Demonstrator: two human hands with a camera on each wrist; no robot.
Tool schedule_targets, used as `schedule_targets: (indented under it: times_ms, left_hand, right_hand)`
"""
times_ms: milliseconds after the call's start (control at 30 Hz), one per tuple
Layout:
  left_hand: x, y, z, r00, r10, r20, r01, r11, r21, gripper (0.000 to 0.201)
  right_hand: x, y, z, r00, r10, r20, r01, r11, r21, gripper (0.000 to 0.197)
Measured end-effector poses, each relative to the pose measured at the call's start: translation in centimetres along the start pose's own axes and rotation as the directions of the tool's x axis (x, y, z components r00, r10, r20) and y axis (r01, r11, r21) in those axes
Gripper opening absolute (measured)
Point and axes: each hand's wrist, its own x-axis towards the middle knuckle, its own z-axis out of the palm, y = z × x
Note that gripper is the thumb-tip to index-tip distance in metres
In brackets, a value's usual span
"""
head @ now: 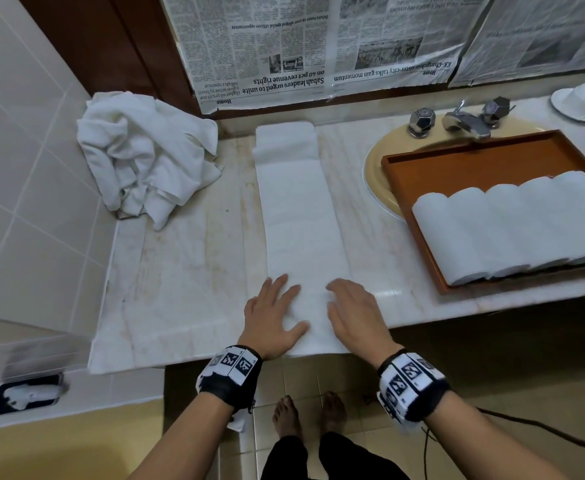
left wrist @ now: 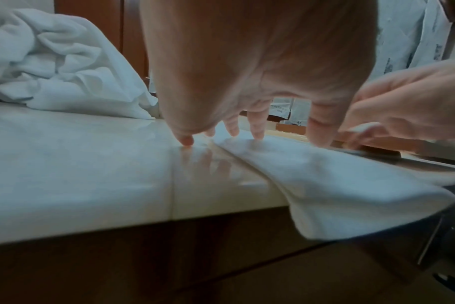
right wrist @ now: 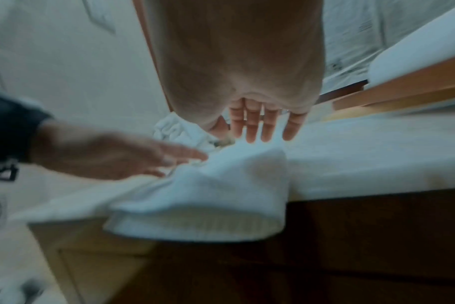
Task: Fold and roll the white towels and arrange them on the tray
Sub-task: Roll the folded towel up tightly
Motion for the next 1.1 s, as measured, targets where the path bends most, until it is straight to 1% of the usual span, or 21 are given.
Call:
schedule_targets:
  times_ms: [33,100,200,267,333,400,433,467,500,567,600,633,667,700,733,767,833,900,1000,1033,1100]
  left_hand:
    - [0.1,0.4,0.3,1.000,-0.006,-0.015,0.007,1.000,0.026,0.079]
    - [0.2,0.7,1.2,0.999,-0.025,-0.049,0.031,0.992,0.119,0.073]
    - [0.0,0.5,2.1,0.995,-0.063,-0.077,0.080,0.967,0.243,0.064]
    - [-0.3,-0.3,2.2,0.991,-0.111,-0.076,0.127,0.957,0.261,0.062]
    - [-0.8,-1.2,1.6,0.985,-0.161,-0.059,0.171,0.951,0.256,0.067]
    - [-1.3,-2.2,0.8,0.987,-0.161,-0.012,0.159,0.952,0.260,0.076]
    - [-1.4,-2.6,0.5,0.989,-0.146,-0.005,0.143,0.958,0.247,0.080]
    - [-1.3,-2.6,0.0,0.990,-0.135,-0.026,0.138,0.966,0.217,0.082]
    - [-1.0,-2.5,-0.2,0.988,-0.137,-0.066,0.147,0.973,0.179,0.080]
    - [0.2,-1.5,-0.3,0.981,-0.142,-0.134,0.157,0.982,0.108,0.068]
    - [1.1,-0.9,0.1,0.980,-0.129,-0.149,0.144,0.985,0.099,0.064]
    - [2.1,-0.3,0.6,0.983,-0.097,-0.157,0.115,0.987,0.109,0.062]
    - [3.0,0.2,0.9,0.988,-0.073,-0.140,0.092,0.987,0.134,0.060]
    - [3.7,0.6,0.8,0.991,-0.083,-0.105,0.101,0.979,0.177,0.059]
    - [4.2,0.6,0.8,0.989,-0.127,-0.082,0.141,0.969,0.202,0.058]
    - [4.7,0.2,0.7,0.984,-0.153,-0.089,0.170,0.958,0.229,0.056]
    - [5.2,-0.8,0.4,0.975,-0.177,-0.132,0.207,0.938,0.278,0.056]
    - [5.8,-1.5,-0.2,0.970,-0.198,-0.144,0.231,0.936,0.266,0.058]
    - [7.5,-1.9,-1.2,0.963,-0.257,-0.088,0.270,0.935,0.229,0.061]
    - [8.4,-2.0,-1.8,0.959,-0.272,-0.085,0.284,0.932,0.224,0.066]
    - [10.9,-2.1,-3.3,0.951,-0.307,-0.037,0.307,0.929,0.208,0.076]
  right_hand:
    - [0.6,-0.1,0.9,0.998,-0.053,0.024,0.054,0.998,-0.033,0.051]
    - [1.7,-0.3,2.4,0.990,-0.101,0.102,0.112,0.988,-0.106,0.057]
    - [2.1,0.3,3.9,0.981,-0.080,0.175,0.120,0.966,-0.227,0.059]
    - [2.0,1.3,4.0,0.986,-0.025,0.163,0.069,0.960,-0.270,0.063]
    - [2.1,2.5,3.6,0.991,0.046,0.123,-0.011,0.962,-0.273,0.065]
    - [2.0,3.2,3.1,0.990,0.103,0.097,-0.073,0.959,-0.275,0.068]
    - [2.0,3.3,2.9,0.991,0.105,0.086,-0.080,0.962,-0.260,0.070]
    - [2.0,3.0,2.7,0.993,0.087,0.075,-0.067,0.969,-0.236,0.070]
    - [2.1,2.5,2.7,0.996,0.050,0.068,-0.034,0.976,-0.216,0.069]
    - [2.9,1.5,3.3,0.998,-0.031,0.059,0.043,0.977,-0.209,0.063]
    - [3.4,1.0,3.7,0.995,-0.065,0.069,0.079,0.974,-0.214,0.060]
    - [4.1,0.6,4.0,0.992,-0.090,0.086,0.107,0.970,-0.220,0.059]
    - [4.9,0.3,4.3,0.989,-0.105,0.102,0.126,0.966,-0.227,0.058]
    - [5.6,0.3,4.4,0.988,-0.108,0.113,0.133,0.962,-0.239,0.057]
    - [6.2,0.4,4.4,0.988,-0.099,0.122,0.127,0.960,-0.251,0.056]
    - [6.8,0.7,4.4,0.989,-0.080,0.127,0.111,0.958,-0.263,0.056]
    - [7.7,1.6,4.0,0.993,-0.016,0.117,0.047,0.963,-0.264,0.059]
    - [8.6,2.4,3.4,0.993,0.043,0.107,-0.015,0.968,-0.250,0.061]
    - [10.6,2.8,3.1,0.991,0.055,0.122,-0.025,0.971,-0.238,0.062]
    - [11.3,2.7,3.1,0.991,0.060,0.122,-0.029,0.971,-0.237,0.063]
    - [13.2,2.9,3.3,0.994,0.061,0.092,-0.038,0.972,-0.231,0.065]
